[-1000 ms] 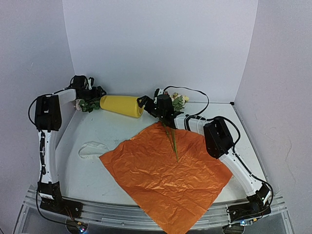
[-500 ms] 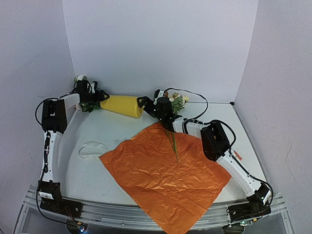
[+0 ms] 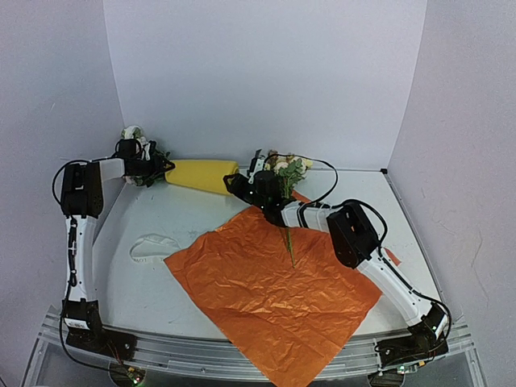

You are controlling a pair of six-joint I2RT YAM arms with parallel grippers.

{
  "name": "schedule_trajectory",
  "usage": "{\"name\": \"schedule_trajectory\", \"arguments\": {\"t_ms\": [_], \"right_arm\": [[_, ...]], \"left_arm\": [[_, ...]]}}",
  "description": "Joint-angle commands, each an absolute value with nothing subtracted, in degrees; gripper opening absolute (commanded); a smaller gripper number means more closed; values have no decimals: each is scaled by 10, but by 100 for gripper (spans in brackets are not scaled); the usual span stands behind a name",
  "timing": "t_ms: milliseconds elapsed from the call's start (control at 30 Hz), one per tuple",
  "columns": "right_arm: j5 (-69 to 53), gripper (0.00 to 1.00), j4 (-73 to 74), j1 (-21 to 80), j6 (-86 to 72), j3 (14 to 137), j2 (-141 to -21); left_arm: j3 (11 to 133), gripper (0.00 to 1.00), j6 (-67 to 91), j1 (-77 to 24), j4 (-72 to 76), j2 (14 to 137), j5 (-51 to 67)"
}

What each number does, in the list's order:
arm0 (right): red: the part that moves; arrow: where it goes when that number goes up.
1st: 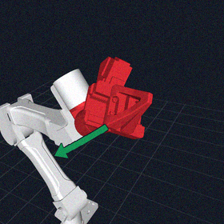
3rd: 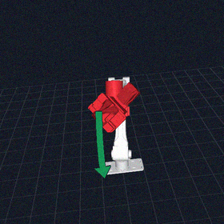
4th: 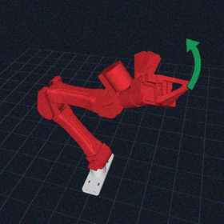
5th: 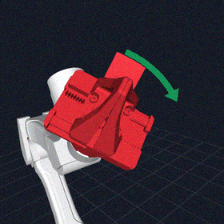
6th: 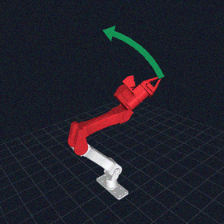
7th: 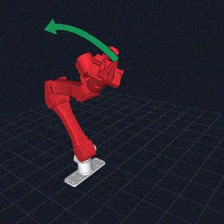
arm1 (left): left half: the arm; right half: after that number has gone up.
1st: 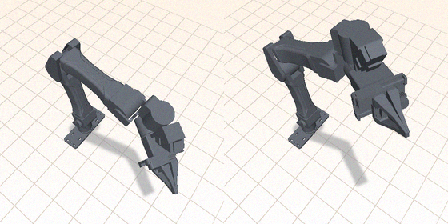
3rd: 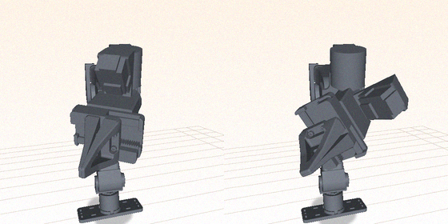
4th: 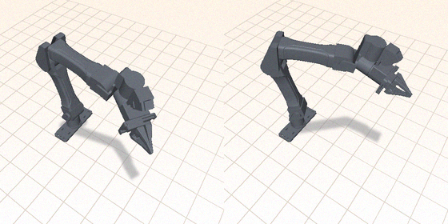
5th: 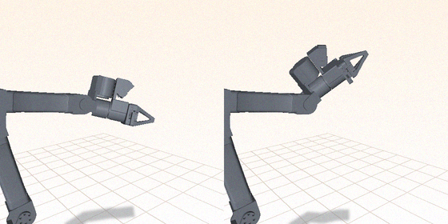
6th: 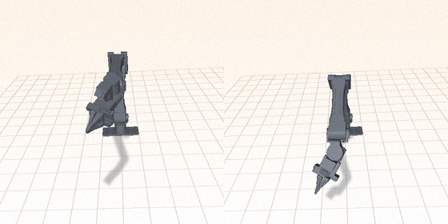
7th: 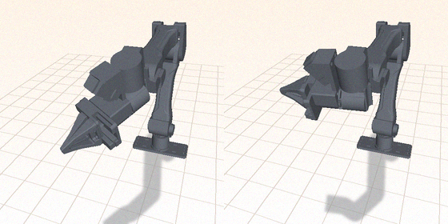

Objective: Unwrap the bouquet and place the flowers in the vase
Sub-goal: Adjust the vase at the center of the board.

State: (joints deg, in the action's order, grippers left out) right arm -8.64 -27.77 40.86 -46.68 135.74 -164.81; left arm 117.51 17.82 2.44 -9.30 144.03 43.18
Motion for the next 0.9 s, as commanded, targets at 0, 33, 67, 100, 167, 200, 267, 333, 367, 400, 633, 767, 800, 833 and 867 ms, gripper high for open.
{"name": "schedule_trajectory", "arguments": {"t_ms": [0,33,67,100,167,200,267,333,367,400,633,767,800,833,867], "right_arm": [[-126,53,-301,424,-469,1321,-1579],[-128,53,-301,426,-469,1313,-1571],[-129,52,-302,429,-467,1302,-1564],[-131,52,-304,432,-465,1281,-1551],[-132,52,-308,438,-461,1262,-1534],[-134,52,-312,441,-457,1242,-1519],[-137,51,-316,447,-453,1212,-1499],[-142,51,-323,453,-452,1176,-1474],[-141,51,-325,455,-452,1157,-1465],[-141,51,-331,460,-452,1139,-1449],[-147,49,-340,480,-454,1056,-1397],[-143,47,-340,481,-465,1025,-1378],[-139,45,-340,481,-468,1016,-1372],[-136,44,-340,481,-473,1010,-1369],[-134,43,-341,481,-476,1006,-1366]], "left_arm": [[1130,55,175,12,-108,1372,487],[1121,54,175,12,-108,1364,487],[1108,54,173,12,-108,1353,489],[1080,54,169,12,-108,1332,489],[1053,54,165,11,-106,1310,489],[1033,54,162,11,-105,1294,491],[1002,54,160,10,-105,1272,491],[960,53,160,9,-102,1235,484],[948,53,161,8,-102,1227,481],[925,53,161,7,-100,1208,469],[831,51,178,3,-74,1139,463],[801,47,201,3,-55,1107,479],[798,46,210,3,-50,1096,486],[796,46,217,3,-45,1090,495],[794,46,222,3,-42,1086,500]]}}
